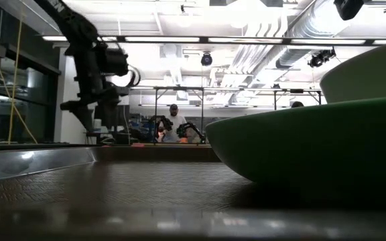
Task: Set up tray
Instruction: Put the red napkin on the black serving tray to the left side of the green plate
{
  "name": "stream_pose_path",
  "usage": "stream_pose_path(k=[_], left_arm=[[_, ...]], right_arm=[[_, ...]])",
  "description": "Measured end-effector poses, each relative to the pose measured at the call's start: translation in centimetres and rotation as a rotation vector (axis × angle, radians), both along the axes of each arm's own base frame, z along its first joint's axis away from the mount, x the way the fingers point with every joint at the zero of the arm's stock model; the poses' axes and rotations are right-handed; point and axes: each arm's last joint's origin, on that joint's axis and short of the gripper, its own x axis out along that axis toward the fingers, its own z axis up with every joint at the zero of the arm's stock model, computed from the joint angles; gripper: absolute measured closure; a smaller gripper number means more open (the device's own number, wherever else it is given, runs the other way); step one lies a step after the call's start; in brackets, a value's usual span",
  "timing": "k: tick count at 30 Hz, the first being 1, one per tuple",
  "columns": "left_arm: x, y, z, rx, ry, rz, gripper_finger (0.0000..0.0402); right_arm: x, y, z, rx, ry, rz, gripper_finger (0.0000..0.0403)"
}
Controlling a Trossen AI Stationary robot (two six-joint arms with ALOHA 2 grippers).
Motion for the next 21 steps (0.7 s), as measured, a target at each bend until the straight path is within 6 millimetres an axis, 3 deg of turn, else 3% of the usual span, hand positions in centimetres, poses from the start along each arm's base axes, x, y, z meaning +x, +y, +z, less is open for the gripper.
stream_pose_path(k=[5, 21], left_arm=[[-1.2, -0.4, -2.4, -0.061, -0.017, 0.061, 0.0107], [-0.5, 0.2, -4.5, -0.096, -0.021, 0.082, 0.0108]], right_arm=[[0.0, 0.0, 0.0, -0.007, 0.0, 0.001, 0.0402], [0.0, -0.1, 0.0, -0.013, 0.001, -0.047, 0.0402]])
